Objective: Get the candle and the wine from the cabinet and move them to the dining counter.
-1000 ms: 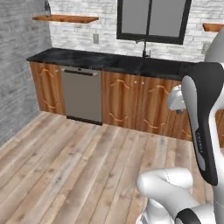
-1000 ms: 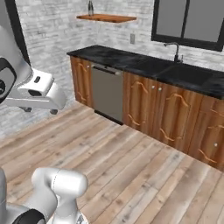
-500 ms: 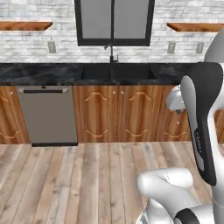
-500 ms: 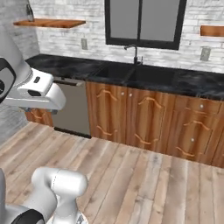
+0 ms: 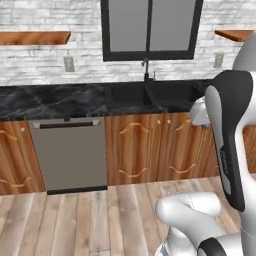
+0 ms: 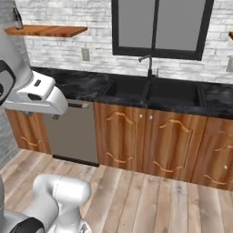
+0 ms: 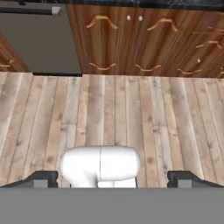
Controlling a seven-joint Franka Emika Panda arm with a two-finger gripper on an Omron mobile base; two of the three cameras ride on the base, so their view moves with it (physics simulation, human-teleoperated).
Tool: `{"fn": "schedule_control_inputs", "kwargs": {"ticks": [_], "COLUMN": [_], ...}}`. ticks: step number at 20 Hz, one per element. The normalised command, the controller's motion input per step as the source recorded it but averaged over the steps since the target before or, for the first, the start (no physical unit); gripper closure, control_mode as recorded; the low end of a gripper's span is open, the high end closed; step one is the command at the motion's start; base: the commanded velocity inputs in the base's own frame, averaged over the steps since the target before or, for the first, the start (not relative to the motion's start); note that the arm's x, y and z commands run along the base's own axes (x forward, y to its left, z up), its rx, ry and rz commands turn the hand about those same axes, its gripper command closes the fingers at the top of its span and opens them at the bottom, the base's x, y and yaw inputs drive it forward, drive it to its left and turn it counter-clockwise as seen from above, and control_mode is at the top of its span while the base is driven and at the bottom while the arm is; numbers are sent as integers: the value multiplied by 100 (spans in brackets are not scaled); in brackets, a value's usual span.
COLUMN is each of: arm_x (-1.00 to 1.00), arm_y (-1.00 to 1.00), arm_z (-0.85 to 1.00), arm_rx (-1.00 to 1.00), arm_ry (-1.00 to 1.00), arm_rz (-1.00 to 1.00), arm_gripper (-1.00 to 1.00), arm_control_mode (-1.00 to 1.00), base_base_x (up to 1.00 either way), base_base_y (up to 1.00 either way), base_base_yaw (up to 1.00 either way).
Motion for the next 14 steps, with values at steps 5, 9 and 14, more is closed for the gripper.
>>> {"fn": "schedule_control_inputs", "kwargs": {"ticks": [5, 9, 14], "arm_x": [0, 0, 0], "arm_y": [0, 0, 0], "arm_z": [0, 0, 0], "arm_rx": [0, 0, 0], "arm_ry": [0, 0, 0], "arm_rz": [0, 0, 0], "arm_gripper": [-100, -100, -100], "arm_control_mode": [100, 100, 100], "base_base_x": [72, 59, 51], "base_base_y": [100, 88, 74], "base_base_yaw": [-3, -10, -7]}}
